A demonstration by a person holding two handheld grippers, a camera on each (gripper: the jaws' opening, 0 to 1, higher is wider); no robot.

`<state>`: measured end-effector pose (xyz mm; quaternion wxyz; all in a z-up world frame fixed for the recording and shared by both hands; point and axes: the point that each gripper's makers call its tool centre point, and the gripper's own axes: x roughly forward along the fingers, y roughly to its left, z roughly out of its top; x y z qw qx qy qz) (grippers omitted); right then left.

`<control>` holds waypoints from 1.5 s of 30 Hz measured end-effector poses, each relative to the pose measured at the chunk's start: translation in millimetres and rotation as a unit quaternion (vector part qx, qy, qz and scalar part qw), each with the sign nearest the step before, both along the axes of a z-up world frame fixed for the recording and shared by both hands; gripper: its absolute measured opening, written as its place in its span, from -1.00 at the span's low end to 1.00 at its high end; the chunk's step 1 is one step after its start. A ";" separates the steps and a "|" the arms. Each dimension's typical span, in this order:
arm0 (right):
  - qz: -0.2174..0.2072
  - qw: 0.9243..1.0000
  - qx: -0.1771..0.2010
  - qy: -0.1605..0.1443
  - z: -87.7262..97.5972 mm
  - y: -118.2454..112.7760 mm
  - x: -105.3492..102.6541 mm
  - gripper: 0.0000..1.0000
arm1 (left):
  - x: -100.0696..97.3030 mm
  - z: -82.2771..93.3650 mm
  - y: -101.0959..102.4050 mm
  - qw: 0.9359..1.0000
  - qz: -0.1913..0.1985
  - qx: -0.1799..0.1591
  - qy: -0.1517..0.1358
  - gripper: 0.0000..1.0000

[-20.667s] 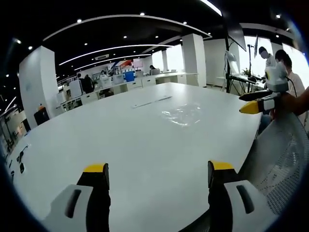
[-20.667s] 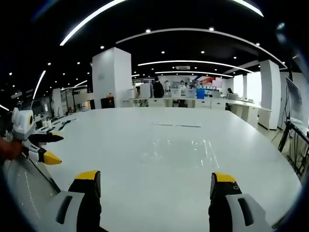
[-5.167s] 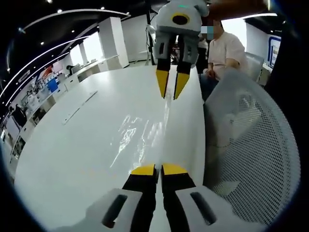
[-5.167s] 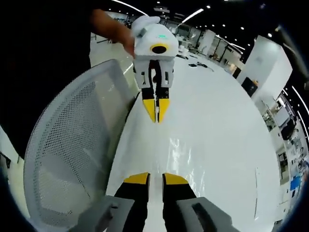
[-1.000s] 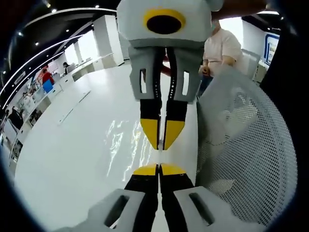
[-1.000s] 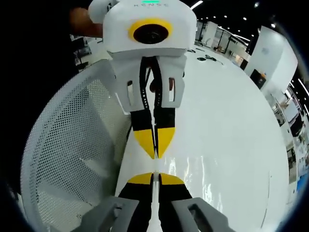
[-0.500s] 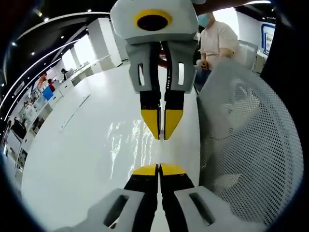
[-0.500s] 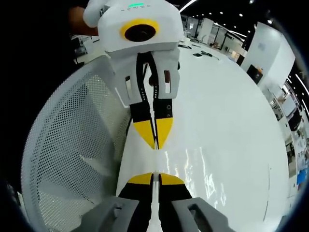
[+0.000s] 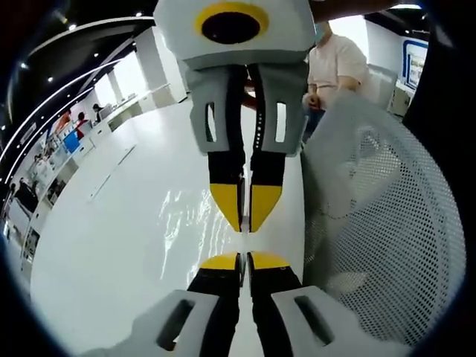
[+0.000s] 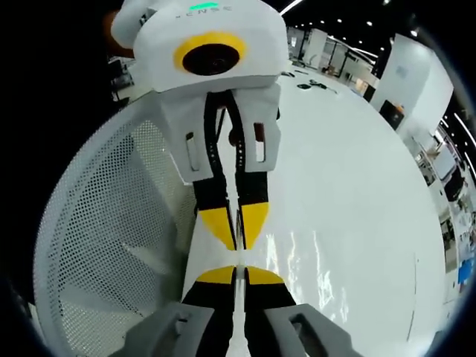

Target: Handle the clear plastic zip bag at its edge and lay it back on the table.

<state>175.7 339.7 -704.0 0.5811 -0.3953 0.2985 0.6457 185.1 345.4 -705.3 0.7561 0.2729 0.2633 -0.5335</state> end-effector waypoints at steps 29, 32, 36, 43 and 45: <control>-0.003 1.000 0.006 -0.006 -2.1 -9.6 5.3 -1.00 | 3.5 -5.8 -1.7 1.000 0.010 -0.005 0.014 -1.00; 0.000 1.000 0.001 -0.008 -2.8 -11.7 4.8 -1.00 | 2.8 -6.6 -1.4 1.000 0.006 -0.001 0.014 -1.00; -0.006 1.000 -0.001 -0.006 -3.2 -16.1 5.9 -1.00 | 2.3 -5.9 -1.6 1.000 0.005 -0.001 0.015 -1.00; -0.009 1.000 -0.009 -0.006 -6.4 -22.7 5.8 -1.00 | -0.3 -9.9 -1.0 1.000 0.007 0.008 0.024 -1.00; -0.010 1.000 -0.013 -0.006 -8.3 -25.1 6.1 -1.00 | -1.7 -11.1 -0.9 1.000 0.007 0.010 0.027 -1.00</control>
